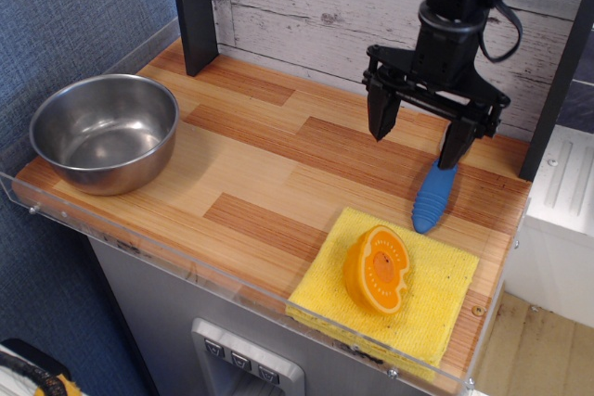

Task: Move the fork to the top right of the bowl

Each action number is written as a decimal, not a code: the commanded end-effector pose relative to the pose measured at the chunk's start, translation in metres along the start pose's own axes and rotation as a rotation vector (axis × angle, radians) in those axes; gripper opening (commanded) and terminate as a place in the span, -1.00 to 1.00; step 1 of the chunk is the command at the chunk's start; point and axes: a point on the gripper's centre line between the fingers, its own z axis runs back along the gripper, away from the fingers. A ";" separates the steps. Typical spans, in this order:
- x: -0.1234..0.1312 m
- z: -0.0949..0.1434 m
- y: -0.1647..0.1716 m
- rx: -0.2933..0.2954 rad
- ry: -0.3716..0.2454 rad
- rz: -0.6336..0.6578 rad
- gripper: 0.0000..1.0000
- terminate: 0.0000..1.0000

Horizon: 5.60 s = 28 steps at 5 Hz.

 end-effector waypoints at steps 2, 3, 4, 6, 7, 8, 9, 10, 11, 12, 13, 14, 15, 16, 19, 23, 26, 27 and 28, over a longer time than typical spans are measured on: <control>0.005 0.010 -0.014 -0.027 0.047 0.201 1.00 -1.00; 0.001 -0.015 -0.016 -0.026 0.067 0.243 1.00 -1.00; -0.006 -0.027 -0.011 -0.002 0.094 0.199 1.00 -1.00; -0.006 -0.041 -0.008 -0.016 0.107 0.132 1.00 -1.00; -0.006 -0.041 -0.008 -0.030 0.094 0.128 -1.00 -1.00; -0.006 -0.034 -0.006 -0.045 0.077 0.123 -1.00 -1.00; -0.008 -0.018 -0.004 -0.074 0.020 0.106 -1.00 -1.00; -0.004 -0.005 0.000 -0.106 -0.060 0.086 -1.00 -1.00; -0.004 0.029 0.015 -0.113 -0.175 0.058 -1.00 -1.00; -0.017 0.055 0.047 -0.107 -0.241 0.092 -1.00 -1.00; -0.025 0.058 0.084 -0.082 -0.204 0.057 -1.00 -1.00; -0.028 0.040 0.114 -0.031 -0.122 0.014 -1.00 -1.00; -0.028 0.023 0.131 -0.006 -0.063 0.005 -1.00 -1.00; -0.027 0.010 0.141 -0.006 -0.034 0.013 -1.00 -1.00; -0.037 -0.019 0.149 -0.005 -0.046 0.110 -1.00 -1.00; -0.037 -0.057 0.156 -0.052 0.010 0.036 -1.00 -1.00; -0.037 -0.049 0.151 -0.038 0.021 0.005 1.00 -1.00; -0.037 -0.045 0.149 -0.034 0.002 0.010 1.00 -1.00; -0.036 -0.035 0.150 -0.039 -0.039 0.028 1.00 -1.00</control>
